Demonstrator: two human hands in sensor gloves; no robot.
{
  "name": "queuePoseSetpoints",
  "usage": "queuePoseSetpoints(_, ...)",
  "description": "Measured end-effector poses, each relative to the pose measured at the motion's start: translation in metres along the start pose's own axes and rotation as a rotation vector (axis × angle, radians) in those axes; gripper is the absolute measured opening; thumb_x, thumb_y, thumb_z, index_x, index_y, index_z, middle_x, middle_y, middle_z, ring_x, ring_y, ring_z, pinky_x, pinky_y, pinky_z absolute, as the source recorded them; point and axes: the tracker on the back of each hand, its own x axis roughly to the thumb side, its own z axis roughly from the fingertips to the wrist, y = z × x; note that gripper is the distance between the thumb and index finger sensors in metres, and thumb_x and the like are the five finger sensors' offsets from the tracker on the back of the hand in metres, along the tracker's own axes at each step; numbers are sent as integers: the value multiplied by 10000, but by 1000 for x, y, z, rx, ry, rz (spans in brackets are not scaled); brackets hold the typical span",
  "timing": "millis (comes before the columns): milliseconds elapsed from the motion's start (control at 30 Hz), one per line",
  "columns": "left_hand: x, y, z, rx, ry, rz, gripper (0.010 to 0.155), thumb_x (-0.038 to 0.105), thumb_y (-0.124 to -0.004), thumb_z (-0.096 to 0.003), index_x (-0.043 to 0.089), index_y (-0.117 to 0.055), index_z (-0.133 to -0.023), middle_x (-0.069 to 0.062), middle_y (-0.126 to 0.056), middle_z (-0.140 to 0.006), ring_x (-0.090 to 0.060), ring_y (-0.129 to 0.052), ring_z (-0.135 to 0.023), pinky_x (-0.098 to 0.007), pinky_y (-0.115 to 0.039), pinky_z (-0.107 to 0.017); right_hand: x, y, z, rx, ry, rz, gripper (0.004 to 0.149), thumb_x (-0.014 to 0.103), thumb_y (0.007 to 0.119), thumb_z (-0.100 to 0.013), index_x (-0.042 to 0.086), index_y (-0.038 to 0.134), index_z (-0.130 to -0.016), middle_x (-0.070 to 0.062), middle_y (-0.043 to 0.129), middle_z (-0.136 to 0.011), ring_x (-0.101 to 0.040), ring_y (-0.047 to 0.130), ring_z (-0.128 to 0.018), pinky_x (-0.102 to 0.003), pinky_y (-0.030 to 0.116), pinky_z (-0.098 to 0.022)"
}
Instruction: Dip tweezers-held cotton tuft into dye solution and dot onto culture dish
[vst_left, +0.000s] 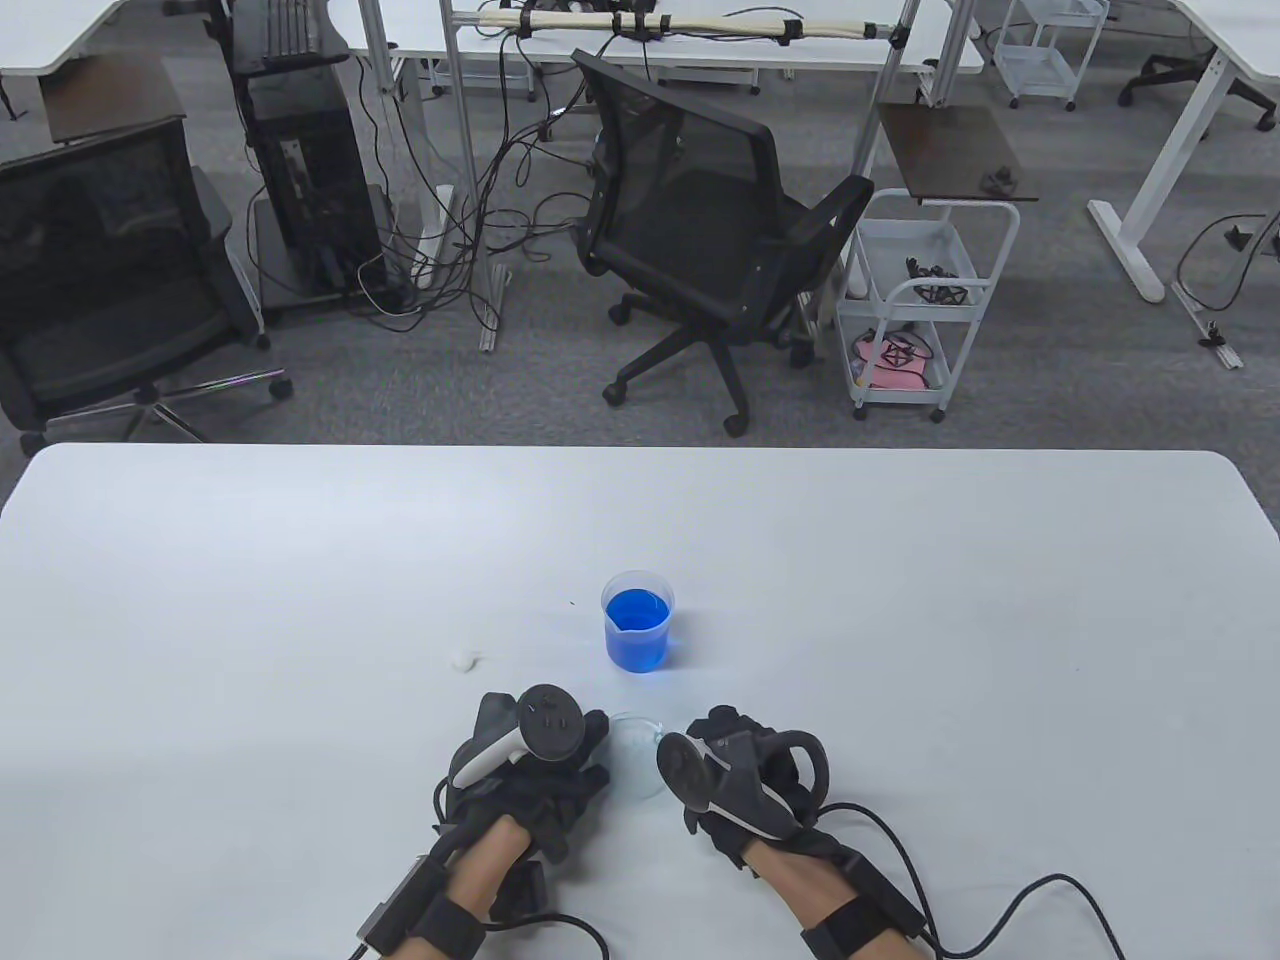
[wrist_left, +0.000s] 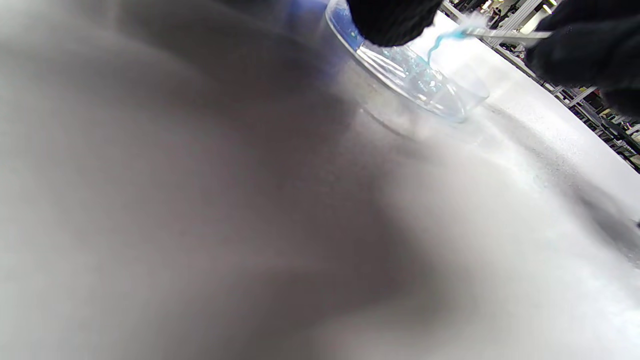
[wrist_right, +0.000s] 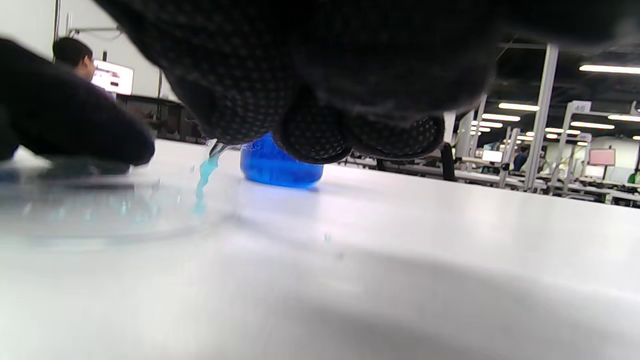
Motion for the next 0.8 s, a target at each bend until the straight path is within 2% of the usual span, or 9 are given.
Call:
queuePoseSetpoints(133, 0, 0, 0, 0, 1, 1, 653, 372, -623, -637, 236, -250, -1155, -249, -97, -1217, -520, -87, -1053, -766, -156, -667, 1, 4, 0, 12, -8, 11, 417, 310, 931, -260, -11, 1072, -485, -234, 1037, -514, -140, 974, -156, -293, 883, -34)
queuePoseSetpoints(467, -1, 1, 0, -2, 1, 2, 652, 371, -624, -637, 237, -251, -1154, -247, -97, -1217, -520, -86, -1053, -766, -154, -667, -11, -30, 9, -80, 29, -65, 418, 311, 931, -259, -9, 1071, -488, -235, 1035, -515, -141, 973, -153, -293, 882, -32)
queuePoseSetpoints(800, -1, 1, 0, -1, 2, 1, 652, 372, -623, -637, 238, -250, -1154, -248, -97, -1217, -521, -88, -1053, -766, -156, -667, -2, -2, 10, 20, -6, 4, 419, 311, 931, -259, -11, 1071, -487, -234, 1035, -515, -140, 973, -155, -293, 882, -33)
